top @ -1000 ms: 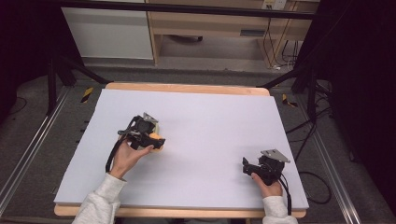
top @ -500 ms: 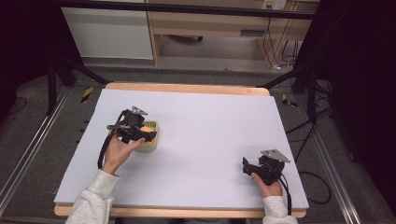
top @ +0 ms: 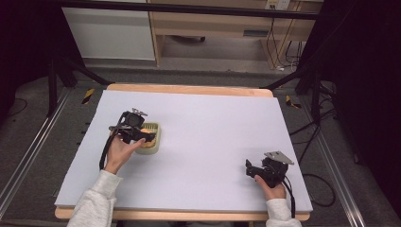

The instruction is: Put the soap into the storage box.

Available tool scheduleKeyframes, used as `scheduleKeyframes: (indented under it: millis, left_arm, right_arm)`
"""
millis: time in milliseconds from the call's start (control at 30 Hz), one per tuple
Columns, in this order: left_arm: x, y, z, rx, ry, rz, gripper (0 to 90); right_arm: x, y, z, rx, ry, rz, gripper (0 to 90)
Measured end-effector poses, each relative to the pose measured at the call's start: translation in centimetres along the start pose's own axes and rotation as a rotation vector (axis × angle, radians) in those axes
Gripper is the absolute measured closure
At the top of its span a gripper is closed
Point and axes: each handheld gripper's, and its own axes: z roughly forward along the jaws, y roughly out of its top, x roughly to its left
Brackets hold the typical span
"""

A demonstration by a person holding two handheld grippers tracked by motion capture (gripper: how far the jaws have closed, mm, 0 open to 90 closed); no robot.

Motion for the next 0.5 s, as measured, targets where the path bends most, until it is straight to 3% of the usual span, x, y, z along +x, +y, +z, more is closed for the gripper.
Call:
scheduleKeyframes:
  millis: [167, 500]
  left_arm:
    - [0.2, -0.1, 0.4, 0.019, 0.021, 0.003, 38.6]
    - [0.3, 0.0, 1.4, -0.024, 0.026, -0.020, 38.4]
  right_arm:
    - [0.0, 0.0, 0.0, 0.002, -0.002, 0.000, 4.0]
    - [0.0, 0.0, 0.0, 0.003, -0.001, 0.001, 4.0]
